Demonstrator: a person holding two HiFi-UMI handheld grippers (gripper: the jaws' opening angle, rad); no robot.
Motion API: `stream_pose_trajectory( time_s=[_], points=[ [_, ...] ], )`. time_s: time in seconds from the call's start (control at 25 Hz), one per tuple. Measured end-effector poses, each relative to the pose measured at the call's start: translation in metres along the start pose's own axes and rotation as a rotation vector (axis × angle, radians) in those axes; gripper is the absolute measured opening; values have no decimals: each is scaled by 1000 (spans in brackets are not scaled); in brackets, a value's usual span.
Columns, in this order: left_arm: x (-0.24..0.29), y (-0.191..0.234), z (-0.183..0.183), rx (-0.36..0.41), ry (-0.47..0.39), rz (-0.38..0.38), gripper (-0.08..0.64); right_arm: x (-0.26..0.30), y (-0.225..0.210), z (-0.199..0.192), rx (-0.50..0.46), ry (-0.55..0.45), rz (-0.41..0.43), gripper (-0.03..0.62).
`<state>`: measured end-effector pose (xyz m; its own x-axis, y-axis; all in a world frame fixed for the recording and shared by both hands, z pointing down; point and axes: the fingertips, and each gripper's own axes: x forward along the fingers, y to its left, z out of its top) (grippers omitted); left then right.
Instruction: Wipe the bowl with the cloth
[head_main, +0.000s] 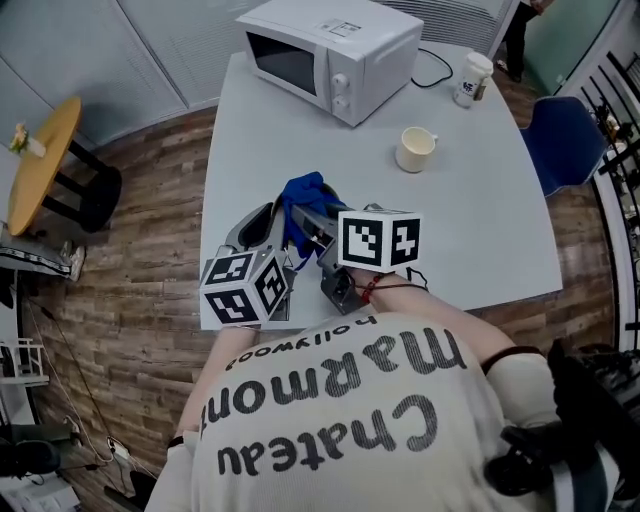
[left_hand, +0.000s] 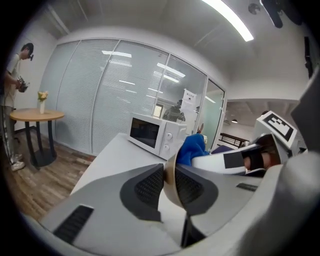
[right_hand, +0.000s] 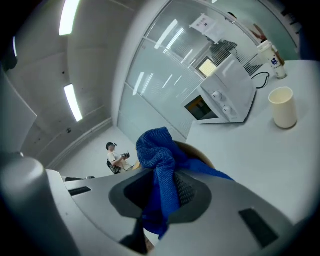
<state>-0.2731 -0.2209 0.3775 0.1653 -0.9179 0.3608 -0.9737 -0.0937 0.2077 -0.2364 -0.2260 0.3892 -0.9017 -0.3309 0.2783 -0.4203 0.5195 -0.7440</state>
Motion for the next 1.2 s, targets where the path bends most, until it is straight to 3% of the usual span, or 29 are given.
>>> stream_pose_trajectory(
  time_s=[0.32, 0.6, 0.8, 1.0, 1.2],
  points=[
    [-2, -1, -8, 15, 39, -28, 72, 9, -12, -17, -42, 121, -33, 64],
    [-3, -11, -14, 61, 59, -48, 78, 9, -27, -24, -296, 186, -163, 64],
    [-2, -6, -28, 60, 108, -35, 78, 16, -35, -46, -557, 302, -224, 64],
    [-2, -4, -40, 71, 141, -6, 78, 11, -53, -56, -624, 362, -311, 64],
    [-4, -3, -46, 47, 147, -11, 77, 5, -57, -56, -659, 355, -364, 64]
  ],
)
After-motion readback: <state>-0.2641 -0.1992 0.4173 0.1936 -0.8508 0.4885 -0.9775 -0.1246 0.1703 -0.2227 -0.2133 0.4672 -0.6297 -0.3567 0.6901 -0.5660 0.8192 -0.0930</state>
